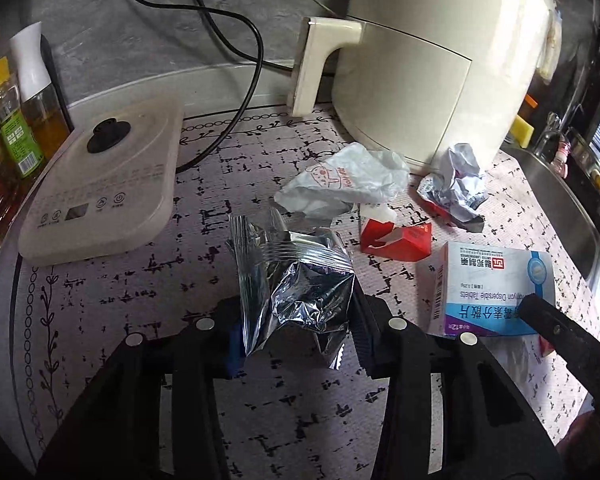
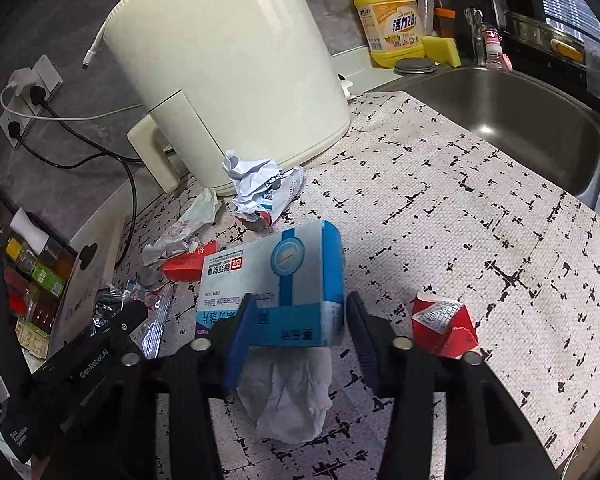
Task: Collect trash
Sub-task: 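Grasp the silver foil bag with the left gripper while the right gripper grasps the medicine box, then carry the silver bag and medicine box down over the white bucket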
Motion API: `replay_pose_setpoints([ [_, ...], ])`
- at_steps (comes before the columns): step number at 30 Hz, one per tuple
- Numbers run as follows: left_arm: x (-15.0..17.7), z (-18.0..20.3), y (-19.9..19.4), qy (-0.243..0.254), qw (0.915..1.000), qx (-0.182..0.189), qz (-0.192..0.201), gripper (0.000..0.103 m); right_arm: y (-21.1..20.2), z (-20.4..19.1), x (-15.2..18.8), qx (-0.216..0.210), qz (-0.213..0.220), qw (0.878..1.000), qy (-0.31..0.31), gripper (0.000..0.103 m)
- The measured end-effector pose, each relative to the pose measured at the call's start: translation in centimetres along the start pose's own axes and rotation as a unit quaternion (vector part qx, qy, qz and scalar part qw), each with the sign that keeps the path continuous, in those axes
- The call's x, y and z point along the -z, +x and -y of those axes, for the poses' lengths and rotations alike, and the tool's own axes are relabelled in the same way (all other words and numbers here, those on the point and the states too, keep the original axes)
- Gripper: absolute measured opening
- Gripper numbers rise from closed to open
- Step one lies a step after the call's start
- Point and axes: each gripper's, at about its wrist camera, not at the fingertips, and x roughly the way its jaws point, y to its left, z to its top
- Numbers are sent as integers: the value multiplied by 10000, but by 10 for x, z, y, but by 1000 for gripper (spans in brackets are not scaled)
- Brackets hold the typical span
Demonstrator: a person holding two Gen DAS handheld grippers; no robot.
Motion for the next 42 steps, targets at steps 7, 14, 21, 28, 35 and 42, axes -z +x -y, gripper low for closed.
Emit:
replay_pose_setpoints([
  [7, 2, 5, -9, -31, 9999, -14, 125, 43, -29, -11, 5, -180, 435, 9982, -376, 30],
  [14, 10, 19, -31, 14, 9995, 7, 314, 42, -60, -12, 18, -545, 548, 9955, -549, 25],
  [21, 27, 30, -63, 28, 9987, -96, 493, 40, -104, -16, 38, -953, 822, 9885, -837, 24],
  [28, 48, 50, -104, 114, 9977, -95, 655, 40, -144, 10, 50, -587, 1057, 9902, -702, 24],
  [35, 68, 87, -133, 289, 9967, 191, 738, 40, -180, 44, 60, -233, 1196, 9910, -558, 24],
  [42, 80, 140, -144, 633, 9934, 620, 731, 39, -217, 88, 66, 224, 1415, 9893, -278, 25],
])
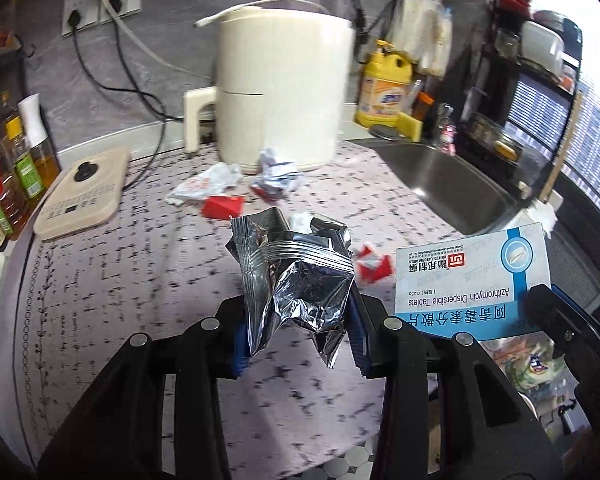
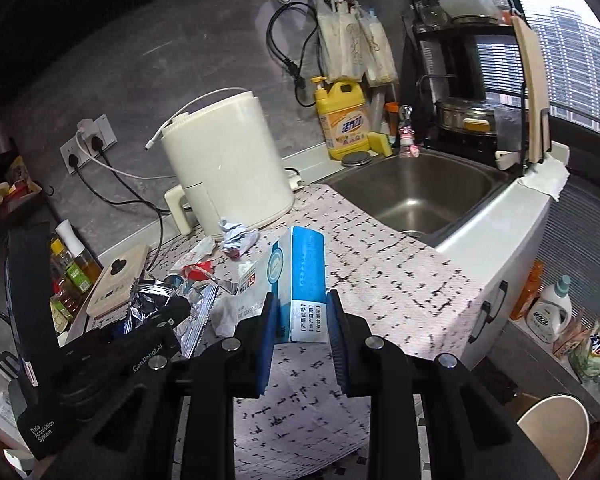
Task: Collect trash
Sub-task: 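Carry the silver bag and medicine box down over the white bucket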
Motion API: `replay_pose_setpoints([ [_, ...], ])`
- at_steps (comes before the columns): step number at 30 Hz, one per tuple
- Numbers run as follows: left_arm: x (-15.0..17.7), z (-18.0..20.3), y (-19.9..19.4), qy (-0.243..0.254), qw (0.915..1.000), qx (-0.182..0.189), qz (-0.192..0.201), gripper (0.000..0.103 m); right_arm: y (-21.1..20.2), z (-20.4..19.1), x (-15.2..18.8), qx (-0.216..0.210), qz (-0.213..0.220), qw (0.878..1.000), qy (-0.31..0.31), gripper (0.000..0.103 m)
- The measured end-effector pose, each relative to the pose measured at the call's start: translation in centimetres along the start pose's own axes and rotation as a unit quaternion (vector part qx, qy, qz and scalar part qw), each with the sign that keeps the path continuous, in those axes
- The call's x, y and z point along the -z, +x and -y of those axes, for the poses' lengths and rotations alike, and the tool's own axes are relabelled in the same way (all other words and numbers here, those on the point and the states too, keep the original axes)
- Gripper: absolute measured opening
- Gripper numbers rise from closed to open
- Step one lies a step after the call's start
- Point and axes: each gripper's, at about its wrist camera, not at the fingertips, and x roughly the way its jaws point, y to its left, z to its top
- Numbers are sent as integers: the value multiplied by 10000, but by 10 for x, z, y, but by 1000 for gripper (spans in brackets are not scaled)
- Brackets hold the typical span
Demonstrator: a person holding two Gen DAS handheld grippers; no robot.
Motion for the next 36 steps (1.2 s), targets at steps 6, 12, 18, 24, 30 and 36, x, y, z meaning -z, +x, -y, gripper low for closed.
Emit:
replay_pose_setpoints([
  [6, 2, 59, 0, 419, 9978, 515, -9, 39, -27, 47, -1, 598, 186, 9975, 341, 25],
  [12, 12, 117, 4, 860, 9911, 1002, -149, 39, -49, 93, 3, 1206, 278, 9896, 727, 25],
  [18, 28, 169, 14, 1251, 9806, 1452, -407, 39, -69, 136, 18, 1798, 267, 9769, 1121, 25],
  [24, 52, 223, 27, 1628, 9658, 1874, -745, 39, -90, 180, 38, 2425, 195, 9578, 1532, 25],
  [30, 81, 270, 39, 2020, 9477, 2229, -1070, 39, -107, 222, 68, 3016, 77, 9321, 2002, 25],
  [36, 114, 300, 52, 2298, 9320, 2416, -1423, 39, -117, 249, 99, 3403, -94, 9118, 2297, 25],
])
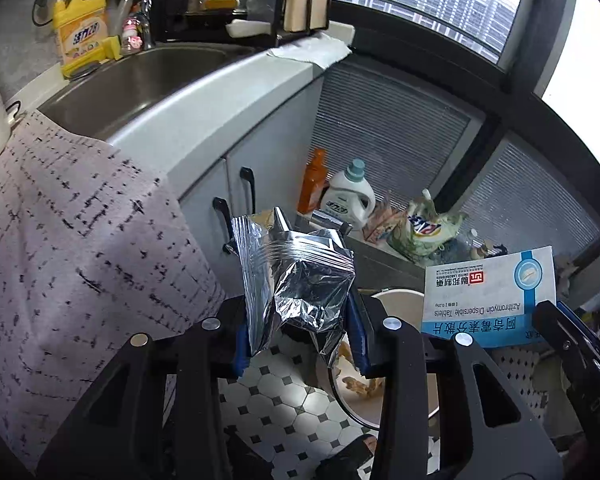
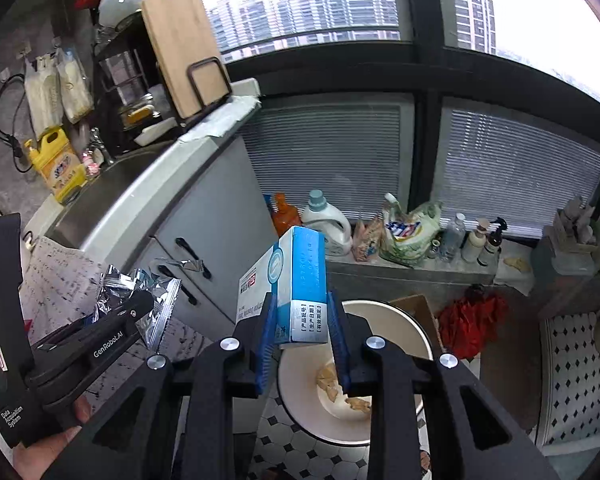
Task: Collect trash
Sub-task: 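Carry the silver bag and medicine box down over the white bucket, then open both grippers to drop the bag and box into the bucket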
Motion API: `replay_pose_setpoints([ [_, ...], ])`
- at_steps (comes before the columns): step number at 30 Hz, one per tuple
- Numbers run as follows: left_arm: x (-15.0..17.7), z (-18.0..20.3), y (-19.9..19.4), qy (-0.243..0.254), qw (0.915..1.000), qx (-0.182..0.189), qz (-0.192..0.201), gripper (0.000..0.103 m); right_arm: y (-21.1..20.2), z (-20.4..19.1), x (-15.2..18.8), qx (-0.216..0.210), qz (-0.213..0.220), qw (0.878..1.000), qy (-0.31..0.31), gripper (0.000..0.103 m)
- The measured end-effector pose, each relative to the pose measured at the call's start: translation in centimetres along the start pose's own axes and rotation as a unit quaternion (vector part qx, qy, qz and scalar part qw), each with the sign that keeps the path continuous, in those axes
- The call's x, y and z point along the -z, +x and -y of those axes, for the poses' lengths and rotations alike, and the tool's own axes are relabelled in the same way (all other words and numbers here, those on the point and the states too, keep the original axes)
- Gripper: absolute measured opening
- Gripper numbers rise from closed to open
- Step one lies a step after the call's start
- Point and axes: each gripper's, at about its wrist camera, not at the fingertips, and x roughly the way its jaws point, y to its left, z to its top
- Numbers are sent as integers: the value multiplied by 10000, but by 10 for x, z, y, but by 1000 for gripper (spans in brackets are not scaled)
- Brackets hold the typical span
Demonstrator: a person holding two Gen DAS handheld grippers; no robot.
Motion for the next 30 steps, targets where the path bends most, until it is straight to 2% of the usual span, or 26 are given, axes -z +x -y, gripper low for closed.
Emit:
replay_pose_setpoints([
  [7, 15, 23, 19, 165, 9994, 166, -274, 39, 7, 26, 7, 478, 87, 9984, 272, 28],
  [9, 17, 27, 20, 216, 9991, 185, -320, 39, 6, 33, 7, 565, 113, 9977, 358, 56],
  [10, 17, 28, 21, 236, 9990, 188, -331, 39, 5, 36, 7, 643, 158, 9970, 388, 59],
  [18, 22, 45, 32, 313, 9981, 251, -470, 39, 4, 55, 11, 689, 27, 9966, 456, 58],
  [26, 32, 76, 44, 385, 9951, 621, -665, 40, -4, 79, 14, 860, 10, 9950, 516, 58],
  [30, 35, 90, 50, 291, 9917, 976, -783, 51, -9, 89, 17, 921, 15, 9944, 517, 58],
])
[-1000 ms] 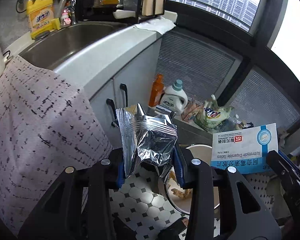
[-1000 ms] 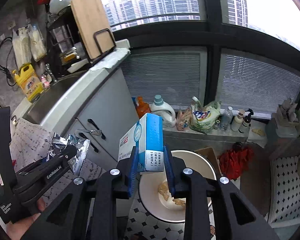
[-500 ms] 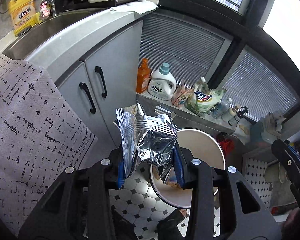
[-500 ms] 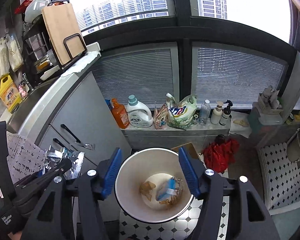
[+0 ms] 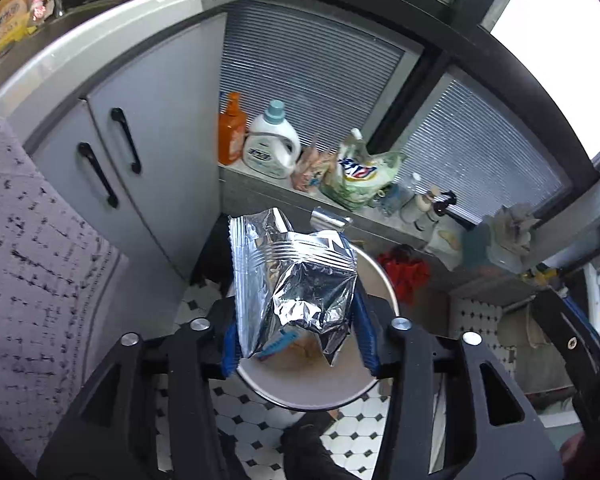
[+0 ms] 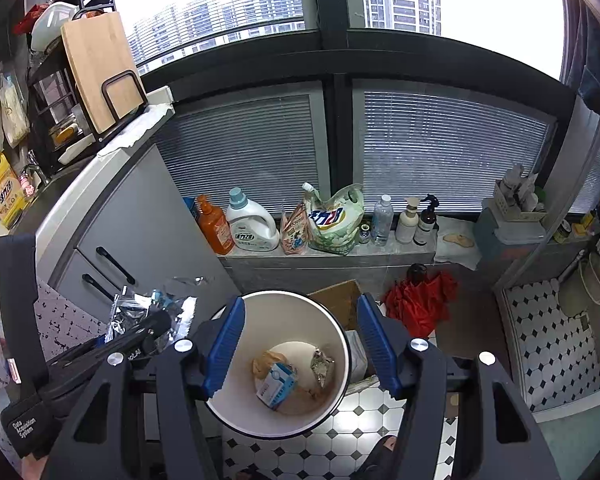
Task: Collect trash
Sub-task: 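Open both grippers to drop the bag and box into the bucket, then swing both tools back up to the counter toward the tissue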
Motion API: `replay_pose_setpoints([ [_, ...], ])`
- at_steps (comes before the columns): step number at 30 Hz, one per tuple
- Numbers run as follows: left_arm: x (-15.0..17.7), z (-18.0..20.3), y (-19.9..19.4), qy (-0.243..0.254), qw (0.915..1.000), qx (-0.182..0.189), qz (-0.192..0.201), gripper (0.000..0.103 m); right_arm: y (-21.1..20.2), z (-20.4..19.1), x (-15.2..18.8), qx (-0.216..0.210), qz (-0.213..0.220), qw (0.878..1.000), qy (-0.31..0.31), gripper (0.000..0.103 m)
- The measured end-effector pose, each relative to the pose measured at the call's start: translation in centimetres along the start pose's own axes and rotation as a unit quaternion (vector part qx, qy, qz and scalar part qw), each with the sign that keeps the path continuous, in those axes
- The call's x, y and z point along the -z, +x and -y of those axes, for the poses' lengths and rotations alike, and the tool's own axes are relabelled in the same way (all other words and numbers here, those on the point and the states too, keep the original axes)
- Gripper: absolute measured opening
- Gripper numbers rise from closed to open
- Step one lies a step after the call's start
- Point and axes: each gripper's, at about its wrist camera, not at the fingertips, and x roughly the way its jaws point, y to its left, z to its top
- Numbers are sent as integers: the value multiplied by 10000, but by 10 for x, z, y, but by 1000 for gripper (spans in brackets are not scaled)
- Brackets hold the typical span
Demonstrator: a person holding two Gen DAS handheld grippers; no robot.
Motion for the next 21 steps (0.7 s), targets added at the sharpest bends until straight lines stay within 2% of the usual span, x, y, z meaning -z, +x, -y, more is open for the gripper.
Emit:
replay_pose_setpoints([
  [2, 1, 5, 2, -5, 9999, 107, -24, 55, 0, 4, -1, 12, -25, 10000, 24, 58],
  [8, 5, 12, 3, 6, 9999, 120, -75, 65, -2, 9, -1, -2, -8, 10000, 25, 58],
  [10, 6, 9, 0, -19, 9999, 100, -38, 75, -2, 9, -1, -25, -16, 10000, 20, 58],
  [21, 3, -24, -26, -223, 9993, -214, 206, 78, -3, -10, 0, -209, -82, 9997, -44, 58],
])
